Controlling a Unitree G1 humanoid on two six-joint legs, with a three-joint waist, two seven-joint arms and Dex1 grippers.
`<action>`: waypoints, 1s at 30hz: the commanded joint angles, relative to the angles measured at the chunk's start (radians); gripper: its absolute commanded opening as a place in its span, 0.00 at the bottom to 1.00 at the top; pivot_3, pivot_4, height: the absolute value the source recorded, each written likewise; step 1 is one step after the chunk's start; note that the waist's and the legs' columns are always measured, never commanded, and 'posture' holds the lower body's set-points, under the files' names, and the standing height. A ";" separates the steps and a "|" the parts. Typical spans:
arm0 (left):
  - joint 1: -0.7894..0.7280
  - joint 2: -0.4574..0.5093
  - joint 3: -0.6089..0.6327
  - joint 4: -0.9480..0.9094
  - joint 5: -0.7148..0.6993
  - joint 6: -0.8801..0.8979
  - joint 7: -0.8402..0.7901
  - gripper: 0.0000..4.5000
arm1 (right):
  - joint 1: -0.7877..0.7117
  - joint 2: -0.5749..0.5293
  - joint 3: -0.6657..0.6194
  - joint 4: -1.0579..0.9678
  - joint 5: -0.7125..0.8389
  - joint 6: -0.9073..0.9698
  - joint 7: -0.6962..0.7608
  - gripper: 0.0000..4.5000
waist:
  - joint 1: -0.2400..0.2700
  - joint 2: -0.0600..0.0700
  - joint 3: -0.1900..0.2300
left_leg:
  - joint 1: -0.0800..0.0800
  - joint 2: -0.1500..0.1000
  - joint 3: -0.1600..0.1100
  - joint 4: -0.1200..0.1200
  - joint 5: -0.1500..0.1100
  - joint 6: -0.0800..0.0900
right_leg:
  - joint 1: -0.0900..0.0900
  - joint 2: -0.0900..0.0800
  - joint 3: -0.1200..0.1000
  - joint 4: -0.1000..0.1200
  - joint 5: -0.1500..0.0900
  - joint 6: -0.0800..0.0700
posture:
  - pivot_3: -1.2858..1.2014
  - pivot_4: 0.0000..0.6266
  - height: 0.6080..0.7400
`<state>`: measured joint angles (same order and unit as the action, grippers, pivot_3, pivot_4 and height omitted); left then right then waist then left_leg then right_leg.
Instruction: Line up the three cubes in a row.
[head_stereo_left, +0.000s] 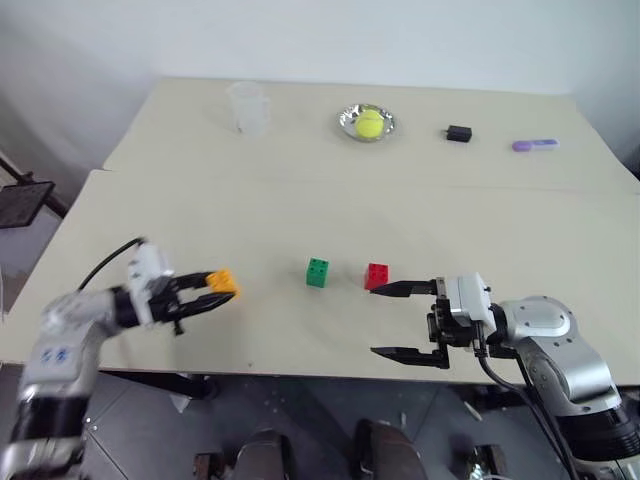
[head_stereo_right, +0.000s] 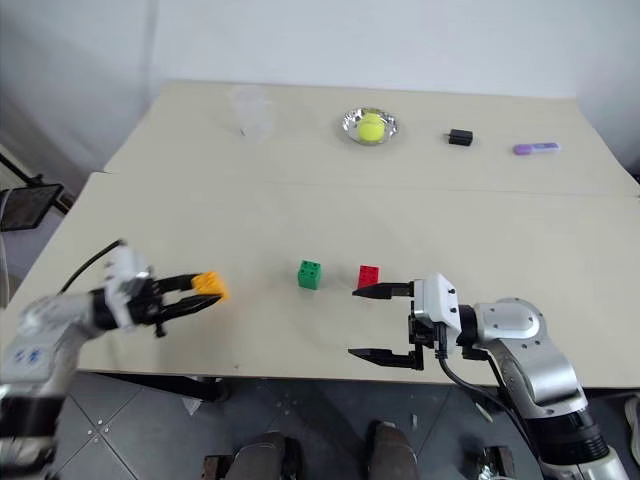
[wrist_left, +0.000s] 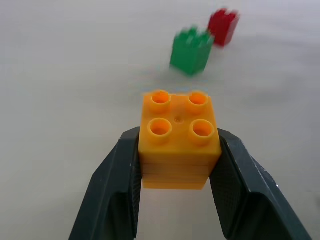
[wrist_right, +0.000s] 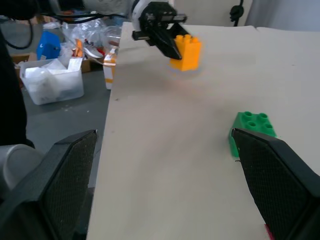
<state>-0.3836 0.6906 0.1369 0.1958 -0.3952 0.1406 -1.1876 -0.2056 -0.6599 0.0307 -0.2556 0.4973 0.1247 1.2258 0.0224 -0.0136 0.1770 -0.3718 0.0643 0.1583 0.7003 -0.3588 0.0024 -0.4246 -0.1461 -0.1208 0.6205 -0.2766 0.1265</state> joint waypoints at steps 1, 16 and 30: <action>-0.224 -0.064 -0.136 0.282 0.119 -0.170 -0.112 0.35 | 0.031 -0.027 -0.077 0.005 -0.002 -0.033 -0.022 1.00 | 0.003 0.000 -0.001 | 0.000 0.000 0.001 0.000 0.000 0.000 | 0.000 0.000 0.000 0.000 0.000 0.000 | 0.52 0.24 1.00; -0.577 -0.087 -0.232 0.915 0.305 -0.534 -0.334 0.35 | 0.168 -0.033 -0.154 -0.078 -0.003 -0.033 -0.107 1.00 | -0.030 -0.001 0.000 | 0.000 0.001 0.004 -0.003 -0.001 0.000 | -0.003 0.000 -0.002 -0.003 0.001 0.001 | 0.52 0.24 1.00; -0.545 -0.008 -0.154 0.869 0.279 -0.505 -0.317 0.99 | 0.102 -0.052 -0.131 0.004 -0.027 -0.044 -0.071 1.00 | -0.027 -0.001 0.000 | 0.000 0.001 0.004 -0.001 -0.001 0.000 | -0.003 0.000 -0.002 -0.001 0.001 0.001 | 0.52 0.24 1.00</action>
<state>-0.9317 0.6601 -0.0464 1.1081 -0.0862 -0.3779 -1.4991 -0.0953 -0.6945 -0.0864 -0.2521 0.4704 0.0990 1.1445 -0.0046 -0.0147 0.1767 -0.3722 0.0651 0.1626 0.6991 -0.3595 0.0028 -0.4275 -0.1460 -0.1224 0.6198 -0.2758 0.1274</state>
